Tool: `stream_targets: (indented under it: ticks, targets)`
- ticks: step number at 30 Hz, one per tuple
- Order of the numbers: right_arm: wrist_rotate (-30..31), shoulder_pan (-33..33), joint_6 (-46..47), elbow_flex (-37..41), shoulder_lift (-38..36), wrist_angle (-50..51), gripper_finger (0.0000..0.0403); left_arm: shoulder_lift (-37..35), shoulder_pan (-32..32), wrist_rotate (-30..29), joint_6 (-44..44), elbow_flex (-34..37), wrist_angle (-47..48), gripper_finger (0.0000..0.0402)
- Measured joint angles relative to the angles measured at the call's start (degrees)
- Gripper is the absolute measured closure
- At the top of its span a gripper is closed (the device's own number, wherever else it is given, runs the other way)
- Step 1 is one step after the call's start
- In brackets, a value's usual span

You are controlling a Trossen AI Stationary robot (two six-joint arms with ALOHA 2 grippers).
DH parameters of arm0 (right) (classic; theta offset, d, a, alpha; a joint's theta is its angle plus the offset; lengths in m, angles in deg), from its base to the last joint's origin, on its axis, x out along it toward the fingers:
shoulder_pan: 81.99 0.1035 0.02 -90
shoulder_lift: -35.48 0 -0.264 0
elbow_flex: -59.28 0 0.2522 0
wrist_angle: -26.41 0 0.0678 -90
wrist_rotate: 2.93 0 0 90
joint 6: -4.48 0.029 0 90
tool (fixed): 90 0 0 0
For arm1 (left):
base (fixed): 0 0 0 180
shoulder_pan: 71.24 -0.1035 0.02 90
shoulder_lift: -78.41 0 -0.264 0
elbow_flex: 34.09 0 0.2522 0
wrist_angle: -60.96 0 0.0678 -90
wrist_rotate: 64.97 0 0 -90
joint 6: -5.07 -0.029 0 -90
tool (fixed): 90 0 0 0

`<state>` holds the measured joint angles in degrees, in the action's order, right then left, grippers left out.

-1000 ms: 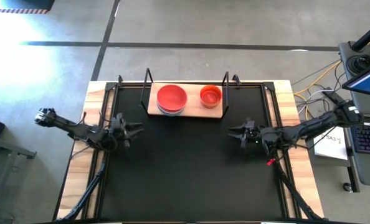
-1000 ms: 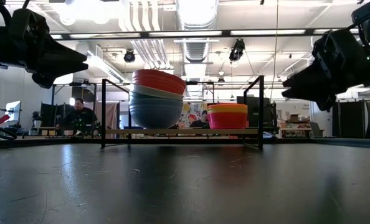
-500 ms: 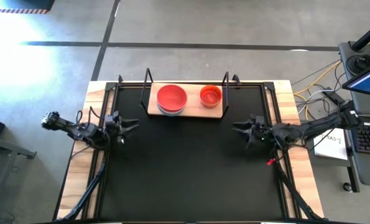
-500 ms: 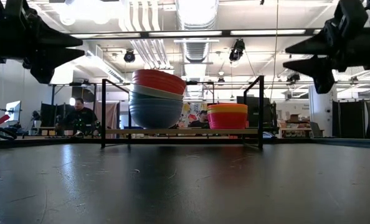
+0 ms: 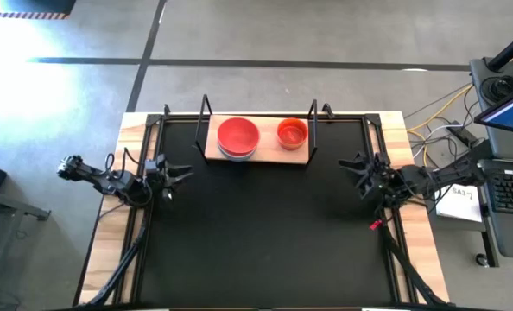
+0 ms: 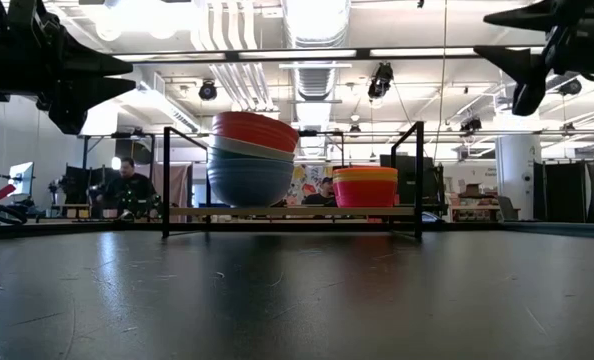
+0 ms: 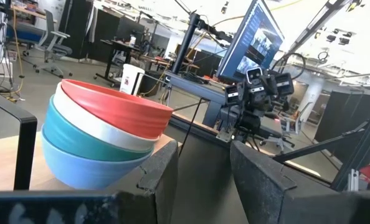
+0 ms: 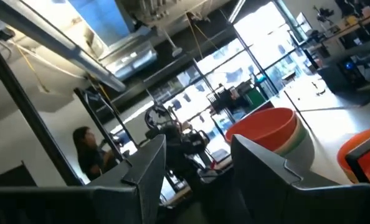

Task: Place and stack bowls onto a shelf
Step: Return to Home Position

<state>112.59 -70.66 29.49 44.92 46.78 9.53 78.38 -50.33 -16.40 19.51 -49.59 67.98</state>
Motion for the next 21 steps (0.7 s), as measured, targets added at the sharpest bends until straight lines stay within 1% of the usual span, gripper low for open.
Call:
stream_targets:
  ticks: [9, 21]
  targets:
    - [0.0, 0.0, 0.0, 0.0, -3.7, 0.3, 0.0232, 0.2, 0.0, 0.0, 0.0, 0.0, -0.1, 0.0271]
    - [0.0, -0.4, -0.1, 0.0, -11.2, 0.5, 0.0232, 0.6, 0.0, 0.1, 0.0, 0.0, -0.1, 0.0271]
